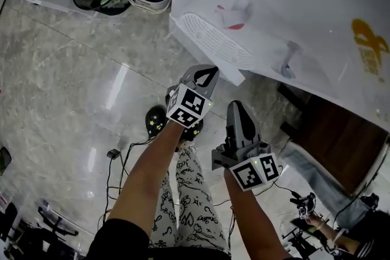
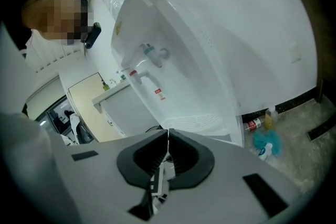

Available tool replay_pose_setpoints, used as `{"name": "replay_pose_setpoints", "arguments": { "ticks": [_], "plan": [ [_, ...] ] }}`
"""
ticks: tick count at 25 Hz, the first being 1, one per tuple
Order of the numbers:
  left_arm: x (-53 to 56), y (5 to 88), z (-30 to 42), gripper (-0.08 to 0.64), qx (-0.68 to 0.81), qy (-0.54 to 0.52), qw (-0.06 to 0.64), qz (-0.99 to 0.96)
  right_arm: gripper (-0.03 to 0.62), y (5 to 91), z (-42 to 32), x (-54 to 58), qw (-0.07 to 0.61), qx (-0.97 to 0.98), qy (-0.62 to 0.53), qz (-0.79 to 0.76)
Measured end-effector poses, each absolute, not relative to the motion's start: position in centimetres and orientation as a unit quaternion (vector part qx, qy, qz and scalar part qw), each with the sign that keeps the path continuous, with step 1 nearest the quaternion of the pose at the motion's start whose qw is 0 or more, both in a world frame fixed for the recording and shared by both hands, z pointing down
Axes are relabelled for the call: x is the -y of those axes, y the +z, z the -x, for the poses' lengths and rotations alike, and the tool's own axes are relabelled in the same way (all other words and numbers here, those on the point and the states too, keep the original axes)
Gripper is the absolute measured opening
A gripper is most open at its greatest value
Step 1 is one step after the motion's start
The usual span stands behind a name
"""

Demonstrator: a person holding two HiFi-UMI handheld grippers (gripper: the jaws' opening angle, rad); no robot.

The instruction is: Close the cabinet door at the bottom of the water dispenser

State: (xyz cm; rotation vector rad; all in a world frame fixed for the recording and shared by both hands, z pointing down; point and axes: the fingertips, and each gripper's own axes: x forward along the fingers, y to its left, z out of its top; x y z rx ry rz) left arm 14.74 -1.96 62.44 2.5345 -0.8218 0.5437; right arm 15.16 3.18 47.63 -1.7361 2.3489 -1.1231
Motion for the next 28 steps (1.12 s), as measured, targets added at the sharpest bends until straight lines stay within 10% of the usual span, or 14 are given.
{"name": "replay_pose_setpoints", "arguments": {
  "ticks": [28],
  "plan": [
    [-3.3,49.8,-9.9,-0.003,0.276,0.171,0.182,-0.928,0.017,39.6,-15.1,-3.6,-0.005,-0.783,-0.319,0.534]
  ]
}}
